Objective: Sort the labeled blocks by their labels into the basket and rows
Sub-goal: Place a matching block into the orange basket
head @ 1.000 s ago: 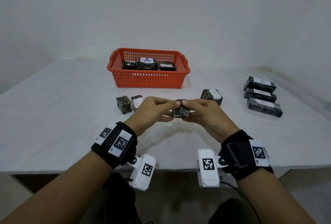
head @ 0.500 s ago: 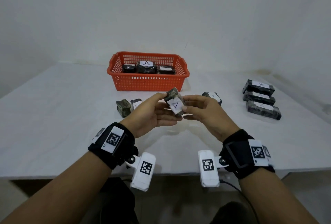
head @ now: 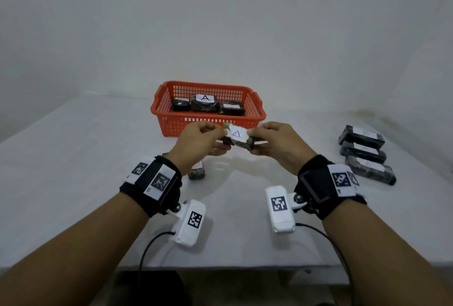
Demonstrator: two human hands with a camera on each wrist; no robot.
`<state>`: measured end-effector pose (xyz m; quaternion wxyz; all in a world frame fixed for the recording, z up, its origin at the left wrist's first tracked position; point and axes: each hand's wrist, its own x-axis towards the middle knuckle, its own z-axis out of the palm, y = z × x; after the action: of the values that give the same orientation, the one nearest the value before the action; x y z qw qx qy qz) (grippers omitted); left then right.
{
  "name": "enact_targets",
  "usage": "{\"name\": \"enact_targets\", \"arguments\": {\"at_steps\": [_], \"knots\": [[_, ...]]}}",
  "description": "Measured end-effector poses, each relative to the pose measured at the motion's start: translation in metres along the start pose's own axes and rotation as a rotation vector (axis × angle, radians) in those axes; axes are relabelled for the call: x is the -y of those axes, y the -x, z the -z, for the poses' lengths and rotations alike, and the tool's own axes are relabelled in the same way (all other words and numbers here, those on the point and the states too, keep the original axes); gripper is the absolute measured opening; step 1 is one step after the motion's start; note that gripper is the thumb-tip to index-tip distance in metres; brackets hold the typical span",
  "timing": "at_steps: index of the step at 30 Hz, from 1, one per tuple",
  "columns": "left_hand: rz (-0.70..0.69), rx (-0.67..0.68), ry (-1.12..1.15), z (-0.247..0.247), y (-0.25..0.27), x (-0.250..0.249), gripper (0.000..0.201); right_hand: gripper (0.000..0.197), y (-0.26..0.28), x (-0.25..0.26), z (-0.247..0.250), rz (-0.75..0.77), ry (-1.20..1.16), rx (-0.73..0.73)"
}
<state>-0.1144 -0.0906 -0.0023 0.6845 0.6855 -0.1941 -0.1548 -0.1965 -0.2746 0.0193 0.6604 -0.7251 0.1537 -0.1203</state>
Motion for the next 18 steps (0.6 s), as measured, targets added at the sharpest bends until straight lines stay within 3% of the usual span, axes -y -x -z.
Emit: {"name": "enact_targets", "arguments": {"at_steps": [2, 5, 10, 14, 17, 18], "knots": [[0.001, -0.023, -0.017, 0.009, -0.013, -0.007, 0.017, 0.029, -0.016, 0.009, -0.009, 0.006, -0.026, 0.040], [0.043, -0.059, -0.032, 0.027, -0.036, -0.019, 0.020, 0.010, -0.043, 0.021, -0.026, -0.003, -0.086, 0.090], [0.145, -0.094, -0.144, 0.061, -0.080, -0.038, 0.017, 0.027, -0.098, 0.035, -0.060, -0.055, -0.085, 0.099], [0.233, -0.125, -0.183, 0.080, -0.114, -0.059, 0.013, 0.021, -0.136, 0.051, -0.082, -0.130, -0.103, 0.109], [0.289, -0.086, -0.232, 0.092, -0.139, -0.073, 0.011, 0.004, -0.163, 0.061, -0.094, -0.155, -0.103, 0.077], [0.326, -0.063, -0.272, 0.094, -0.146, -0.078, 0.011, 0.010, -0.173, 0.062, -0.096, -0.158, -0.104, 0.056]]}}
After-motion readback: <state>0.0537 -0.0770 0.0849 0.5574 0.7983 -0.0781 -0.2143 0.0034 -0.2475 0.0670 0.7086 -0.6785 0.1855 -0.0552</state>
